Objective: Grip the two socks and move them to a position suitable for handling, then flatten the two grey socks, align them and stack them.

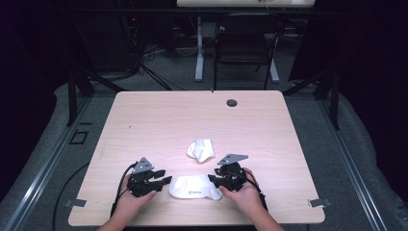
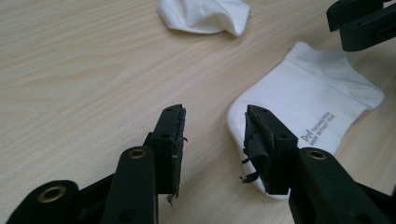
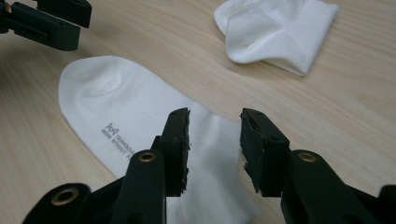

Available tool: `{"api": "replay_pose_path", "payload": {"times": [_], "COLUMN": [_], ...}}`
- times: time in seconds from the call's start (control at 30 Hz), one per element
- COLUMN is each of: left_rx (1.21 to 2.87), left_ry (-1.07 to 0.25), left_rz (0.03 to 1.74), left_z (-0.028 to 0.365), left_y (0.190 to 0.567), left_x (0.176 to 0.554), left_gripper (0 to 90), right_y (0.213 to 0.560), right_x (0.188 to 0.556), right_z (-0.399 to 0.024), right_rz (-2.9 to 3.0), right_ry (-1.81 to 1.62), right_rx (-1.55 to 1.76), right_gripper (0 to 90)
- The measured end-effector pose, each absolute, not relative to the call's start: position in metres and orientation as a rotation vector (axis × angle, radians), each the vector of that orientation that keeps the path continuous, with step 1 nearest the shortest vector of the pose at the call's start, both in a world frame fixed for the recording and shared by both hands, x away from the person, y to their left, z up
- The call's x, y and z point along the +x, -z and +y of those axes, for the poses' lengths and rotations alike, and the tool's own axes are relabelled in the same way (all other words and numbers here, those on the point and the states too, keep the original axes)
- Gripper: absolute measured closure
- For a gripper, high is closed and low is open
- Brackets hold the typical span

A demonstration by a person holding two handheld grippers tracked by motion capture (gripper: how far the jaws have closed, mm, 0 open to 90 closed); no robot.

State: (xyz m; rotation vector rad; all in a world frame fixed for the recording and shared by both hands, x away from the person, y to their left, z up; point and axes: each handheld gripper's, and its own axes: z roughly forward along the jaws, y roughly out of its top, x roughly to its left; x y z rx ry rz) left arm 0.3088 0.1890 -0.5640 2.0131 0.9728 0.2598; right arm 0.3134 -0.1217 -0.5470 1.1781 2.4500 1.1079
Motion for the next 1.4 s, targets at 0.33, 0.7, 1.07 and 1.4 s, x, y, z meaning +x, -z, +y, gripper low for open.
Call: {"api": "replay_pose_path", "payload": {"times": [0.33,0.7,1.07,1.4], "left_rx": [1.993,1.990,1.991,1.985], "left_ry": [-0.273,-0.266,-0.262,-0.254], "left_rz": [0.995,1.001,0.997,1.006], "left_z": [0.196,0.196,0.197,0.196], "left_y": [0.563,0.564,0.563,0.565], "left_x": [0.314,0.315,0.315,0.316], "left_gripper": [55.7,55.7,55.7,55.7], "right_y": [0.532,0.530,0.529,0.544], "right_x": [0.347,0.368,0.390,0.405], "right_z": [-0.099,-0.088,-0.073,-0.046], "right_rz": [2.431,2.415,2.415,2.453], "right_ry": [-1.071,-1.012,-1.027,-0.941], "right_rx": [1.126,1.144,1.191,1.154], "right_gripper": [58.0,59.7,63.9,59.5]}}
